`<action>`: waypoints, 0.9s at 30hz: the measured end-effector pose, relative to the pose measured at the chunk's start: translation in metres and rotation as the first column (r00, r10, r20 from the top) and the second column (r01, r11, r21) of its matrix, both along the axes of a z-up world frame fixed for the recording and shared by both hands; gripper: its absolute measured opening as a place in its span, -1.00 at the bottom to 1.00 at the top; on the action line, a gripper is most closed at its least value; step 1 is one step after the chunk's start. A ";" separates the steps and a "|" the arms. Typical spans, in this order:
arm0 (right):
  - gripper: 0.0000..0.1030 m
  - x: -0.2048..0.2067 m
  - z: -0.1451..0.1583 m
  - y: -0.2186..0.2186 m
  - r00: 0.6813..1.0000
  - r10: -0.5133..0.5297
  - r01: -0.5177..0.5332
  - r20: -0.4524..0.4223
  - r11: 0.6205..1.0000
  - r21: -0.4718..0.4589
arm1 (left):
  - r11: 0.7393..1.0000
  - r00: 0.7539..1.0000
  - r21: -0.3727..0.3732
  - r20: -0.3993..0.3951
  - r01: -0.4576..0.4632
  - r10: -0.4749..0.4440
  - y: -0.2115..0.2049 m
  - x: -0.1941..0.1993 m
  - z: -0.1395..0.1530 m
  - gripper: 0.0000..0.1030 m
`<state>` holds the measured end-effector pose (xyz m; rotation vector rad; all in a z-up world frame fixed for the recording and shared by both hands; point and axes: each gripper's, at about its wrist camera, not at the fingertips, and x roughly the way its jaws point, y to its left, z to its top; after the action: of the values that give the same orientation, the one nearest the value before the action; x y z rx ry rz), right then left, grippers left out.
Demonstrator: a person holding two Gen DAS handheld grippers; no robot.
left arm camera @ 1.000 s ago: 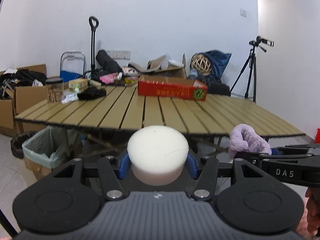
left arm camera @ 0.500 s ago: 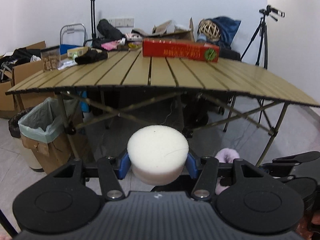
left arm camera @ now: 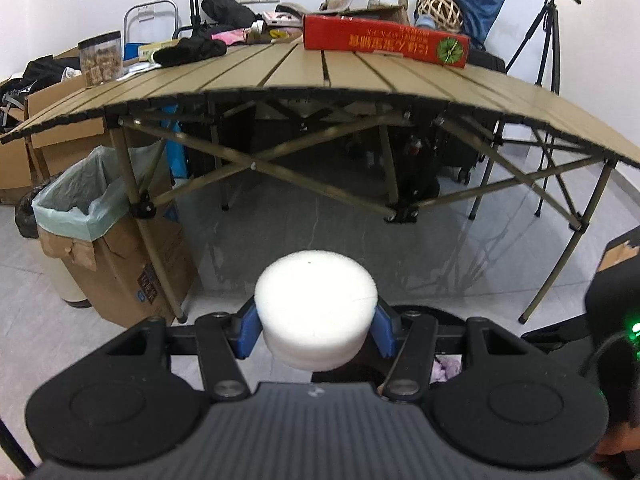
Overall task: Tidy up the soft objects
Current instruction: 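Carry the lavender towel and white sponge from the table toward the black bin, then open the right tool over the bin while the left tool releases the white sponge into it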
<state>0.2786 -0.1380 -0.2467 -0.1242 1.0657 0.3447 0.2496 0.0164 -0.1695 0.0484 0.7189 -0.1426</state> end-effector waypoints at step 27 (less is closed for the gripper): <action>1.00 0.008 -0.022 -0.003 0.996 -0.030 0.026 -0.081 0.998 -0.050 | 0.999 1.000 0.025 0.004 0.022 -0.022 -0.005 -0.003 -0.006 0.09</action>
<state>0.2861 -0.1407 -0.2692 -0.1397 1.1560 0.3001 0.2465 0.0118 -0.1757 0.0807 0.7161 -0.1547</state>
